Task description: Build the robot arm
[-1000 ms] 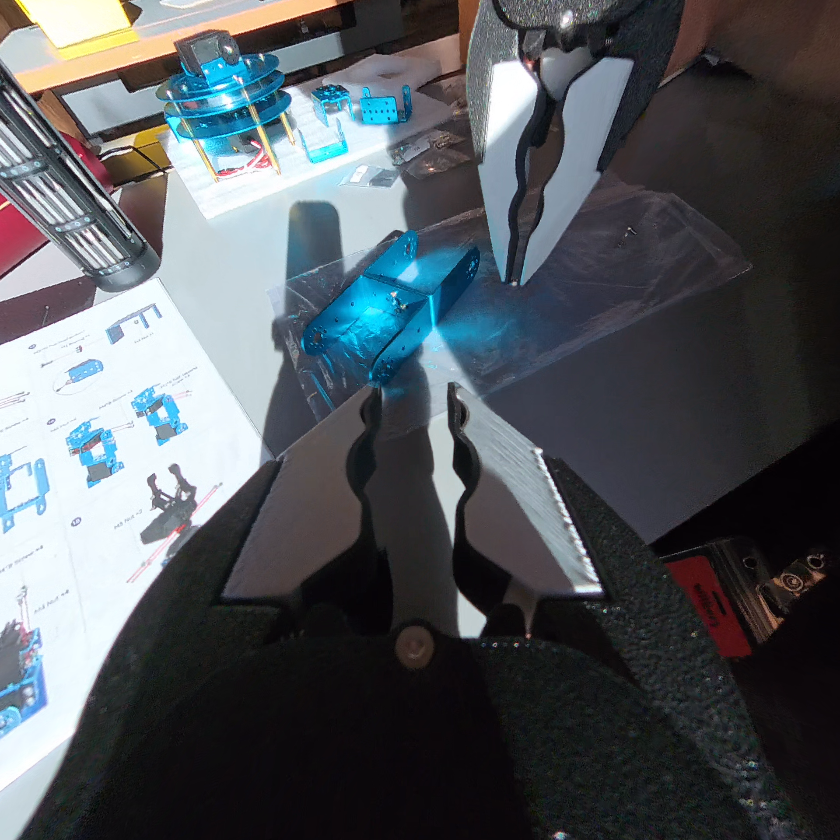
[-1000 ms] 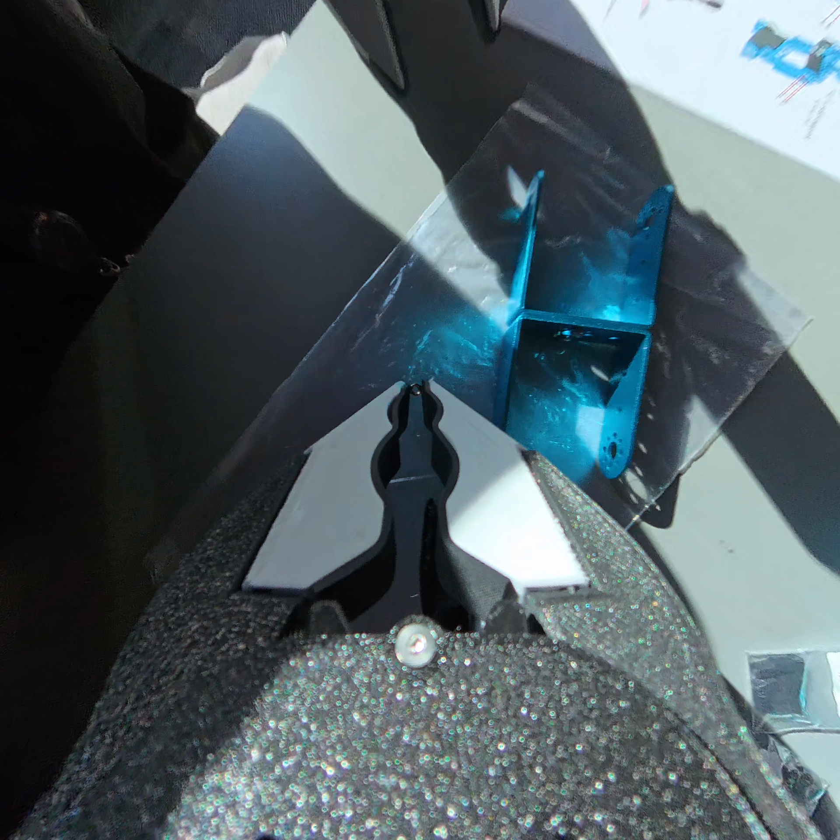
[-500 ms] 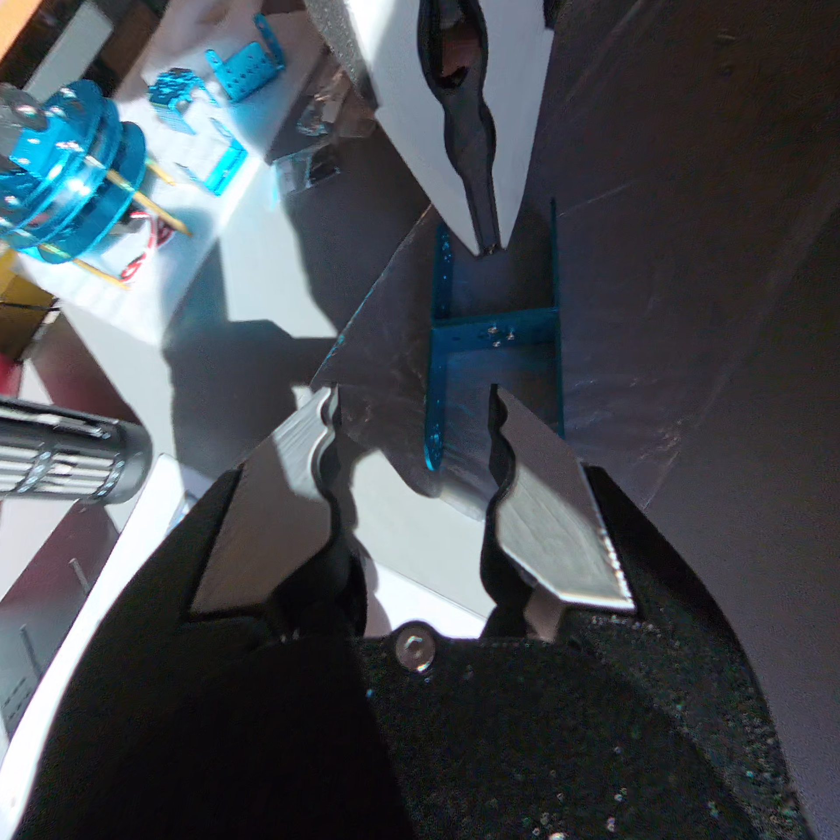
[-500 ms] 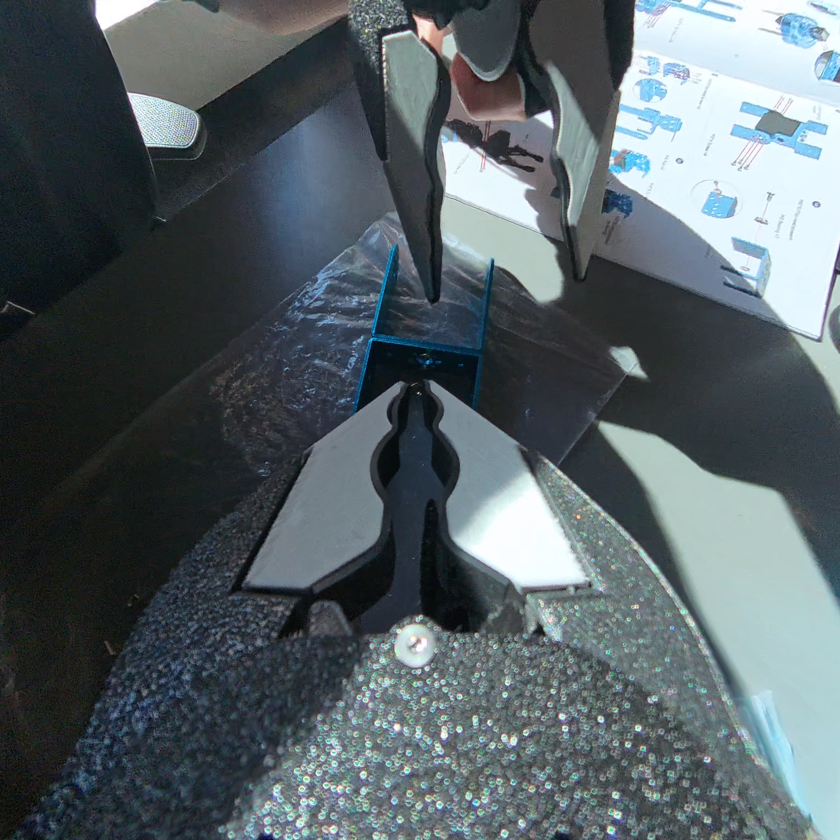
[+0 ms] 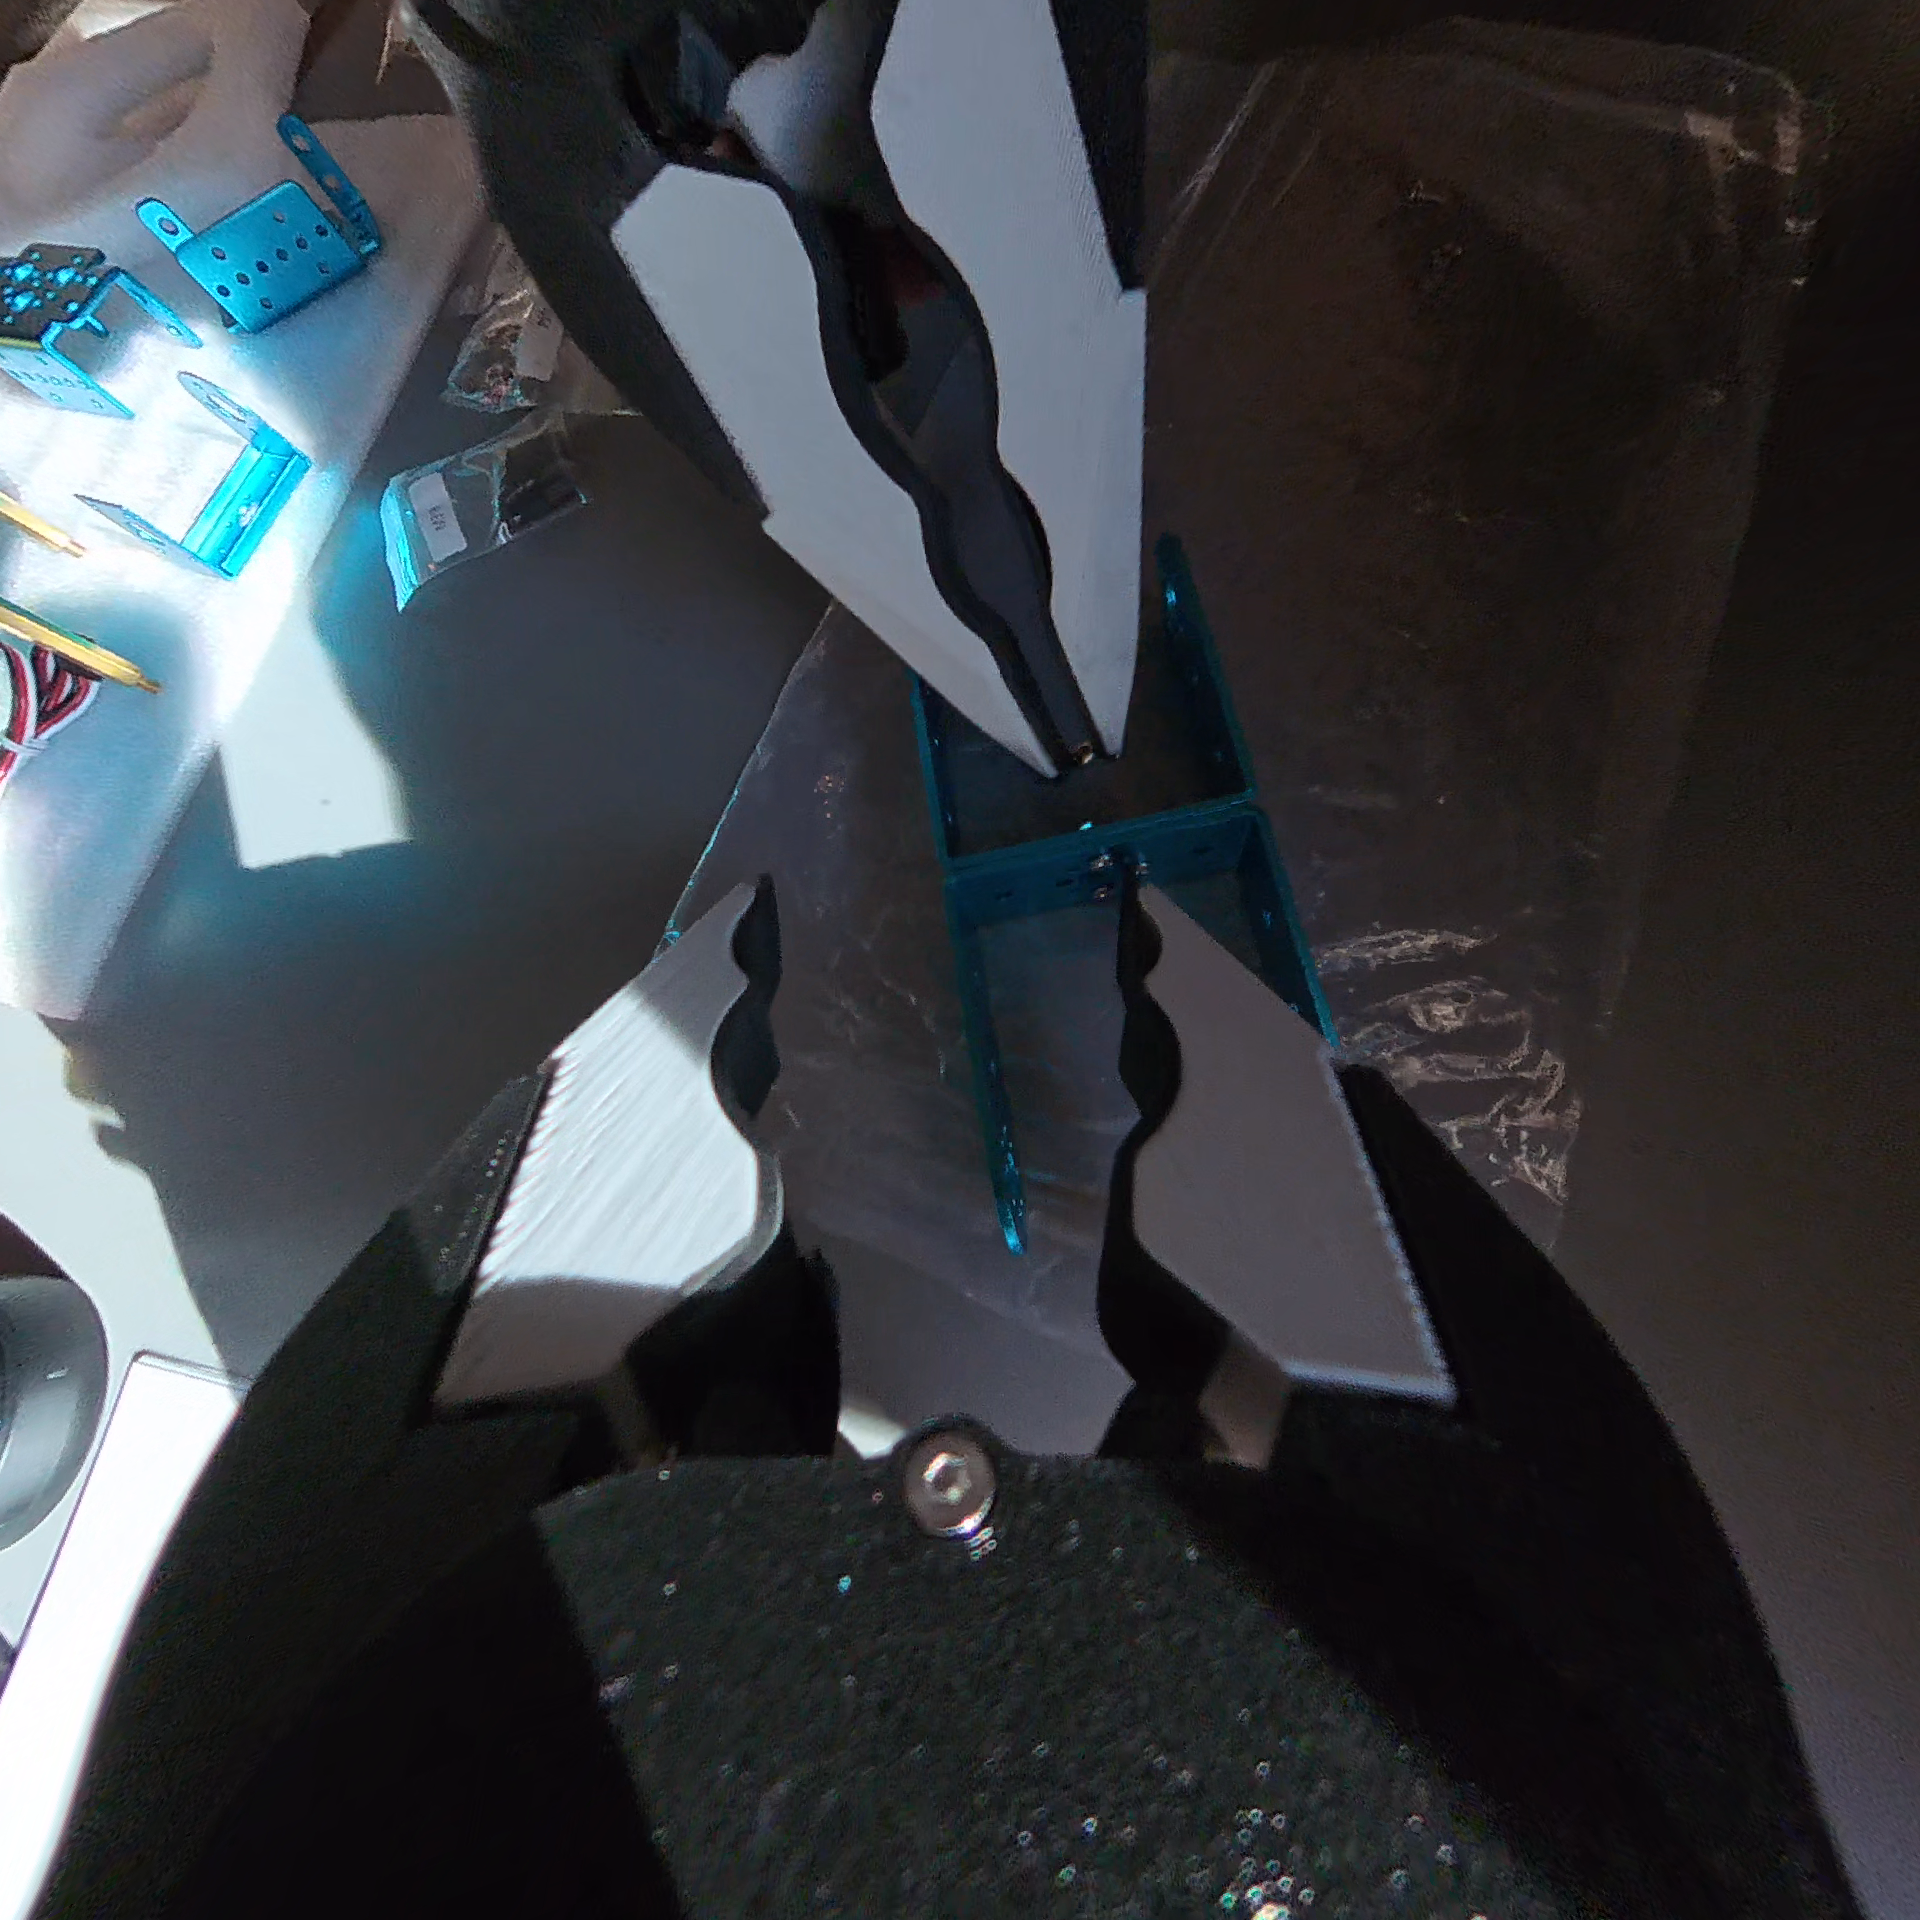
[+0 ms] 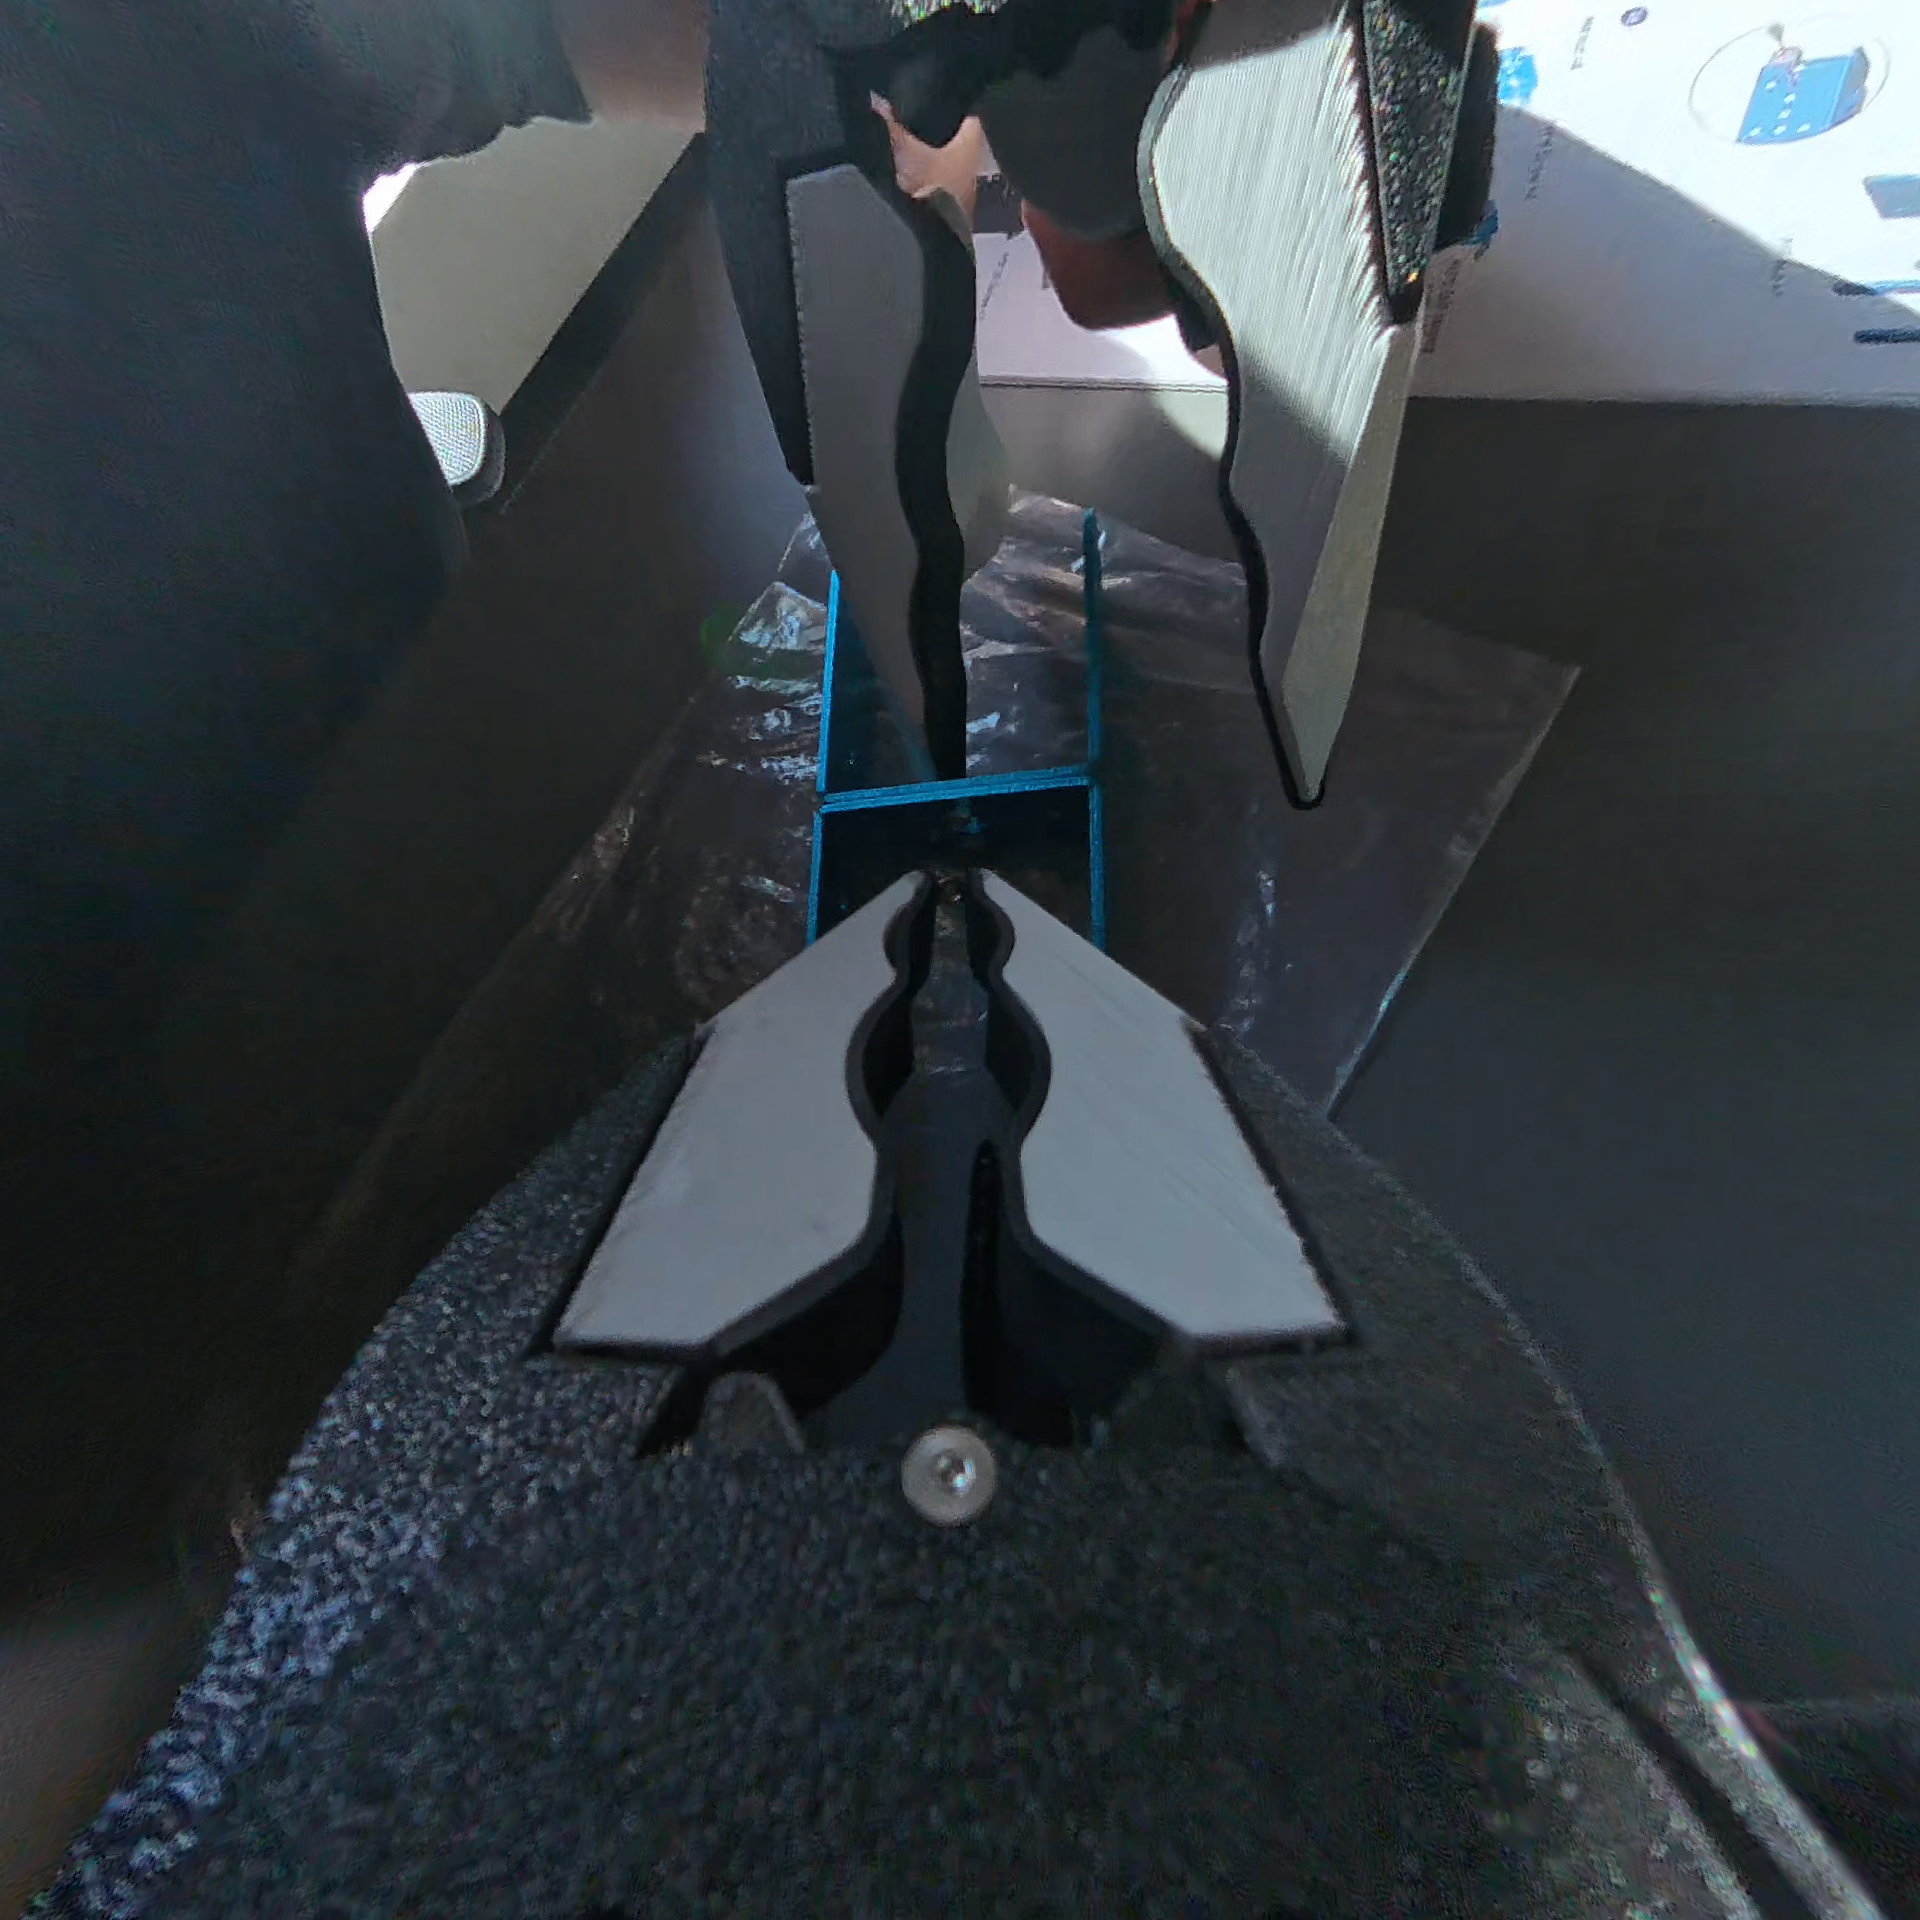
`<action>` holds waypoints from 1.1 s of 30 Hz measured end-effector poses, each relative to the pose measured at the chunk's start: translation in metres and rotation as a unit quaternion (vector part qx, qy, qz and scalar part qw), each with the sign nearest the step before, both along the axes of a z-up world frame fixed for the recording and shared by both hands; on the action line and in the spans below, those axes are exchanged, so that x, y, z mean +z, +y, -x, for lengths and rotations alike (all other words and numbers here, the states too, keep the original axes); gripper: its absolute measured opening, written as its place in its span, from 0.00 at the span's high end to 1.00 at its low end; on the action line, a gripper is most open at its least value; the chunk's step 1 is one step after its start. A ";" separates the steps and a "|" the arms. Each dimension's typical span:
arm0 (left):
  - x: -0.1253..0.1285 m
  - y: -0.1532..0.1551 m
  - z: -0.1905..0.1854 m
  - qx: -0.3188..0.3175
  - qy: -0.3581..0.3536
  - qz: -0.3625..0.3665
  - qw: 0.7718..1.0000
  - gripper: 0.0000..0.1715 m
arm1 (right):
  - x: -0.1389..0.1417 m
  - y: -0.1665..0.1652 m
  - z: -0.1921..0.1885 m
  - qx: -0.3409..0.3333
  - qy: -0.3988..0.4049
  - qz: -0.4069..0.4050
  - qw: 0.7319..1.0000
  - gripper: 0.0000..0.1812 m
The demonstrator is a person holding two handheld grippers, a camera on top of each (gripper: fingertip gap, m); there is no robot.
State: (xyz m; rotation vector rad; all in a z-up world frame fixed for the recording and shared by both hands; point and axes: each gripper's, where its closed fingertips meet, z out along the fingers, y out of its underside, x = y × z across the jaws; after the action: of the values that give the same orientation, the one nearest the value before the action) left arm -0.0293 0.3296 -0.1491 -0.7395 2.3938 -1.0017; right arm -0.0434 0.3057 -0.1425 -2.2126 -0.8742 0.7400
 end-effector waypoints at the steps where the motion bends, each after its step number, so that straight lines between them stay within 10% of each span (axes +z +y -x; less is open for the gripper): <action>1: 0.000 0.000 -0.001 0.001 -0.002 -0.001 1.000 0.62 | 0.000 -0.001 0.001 -0.002 0.003 0.001 1.000 0.98; 33: -0.001 -0.004 0.000 -0.005 -0.011 -0.011 1.000 0.64 | -0.007 0.002 0.010 -0.051 0.073 0.079 0.993 0.97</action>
State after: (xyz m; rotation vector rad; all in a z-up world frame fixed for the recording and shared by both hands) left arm -0.0297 0.3254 -0.1497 -0.7070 2.3886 -0.9795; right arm -0.0529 0.3075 -0.1491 -2.2879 -0.6441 0.9369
